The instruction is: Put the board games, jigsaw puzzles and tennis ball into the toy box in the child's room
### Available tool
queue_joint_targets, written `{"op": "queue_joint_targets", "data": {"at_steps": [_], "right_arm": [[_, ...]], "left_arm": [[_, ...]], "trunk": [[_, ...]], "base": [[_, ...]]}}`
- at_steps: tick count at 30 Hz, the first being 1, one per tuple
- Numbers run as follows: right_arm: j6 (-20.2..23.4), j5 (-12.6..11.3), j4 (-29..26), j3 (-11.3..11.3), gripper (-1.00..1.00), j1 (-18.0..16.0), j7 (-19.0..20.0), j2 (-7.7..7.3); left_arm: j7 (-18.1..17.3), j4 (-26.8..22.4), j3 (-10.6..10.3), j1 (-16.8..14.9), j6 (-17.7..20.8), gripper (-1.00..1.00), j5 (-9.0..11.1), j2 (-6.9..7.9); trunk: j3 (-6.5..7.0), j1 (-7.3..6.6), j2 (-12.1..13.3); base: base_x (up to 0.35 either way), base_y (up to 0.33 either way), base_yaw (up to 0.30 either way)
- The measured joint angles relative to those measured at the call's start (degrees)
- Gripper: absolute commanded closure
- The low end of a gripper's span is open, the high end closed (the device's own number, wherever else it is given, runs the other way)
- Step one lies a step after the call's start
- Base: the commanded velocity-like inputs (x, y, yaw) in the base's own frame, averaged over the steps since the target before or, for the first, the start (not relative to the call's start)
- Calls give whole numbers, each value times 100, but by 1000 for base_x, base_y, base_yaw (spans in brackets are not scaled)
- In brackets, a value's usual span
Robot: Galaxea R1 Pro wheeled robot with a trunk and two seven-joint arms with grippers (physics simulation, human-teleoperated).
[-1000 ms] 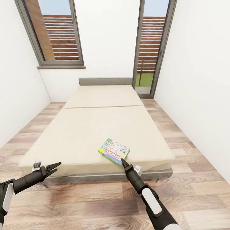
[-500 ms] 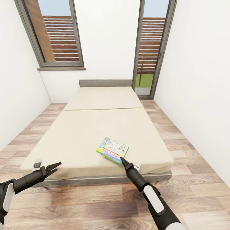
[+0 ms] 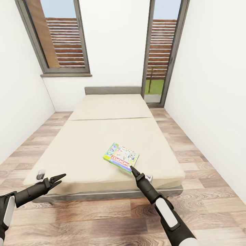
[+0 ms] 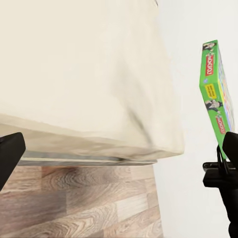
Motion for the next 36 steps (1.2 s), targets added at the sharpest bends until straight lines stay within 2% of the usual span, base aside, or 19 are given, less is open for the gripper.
{"op": "queue_joint_targets", "data": {"at_steps": [36], "right_arm": [[-2,-31,42,-18,100,0,15,41]], "left_arm": [[-13,0,9,0,0,-100,4,18]], "trunk": [[646,-791,1444]], "base": [[0,0,0]]}}
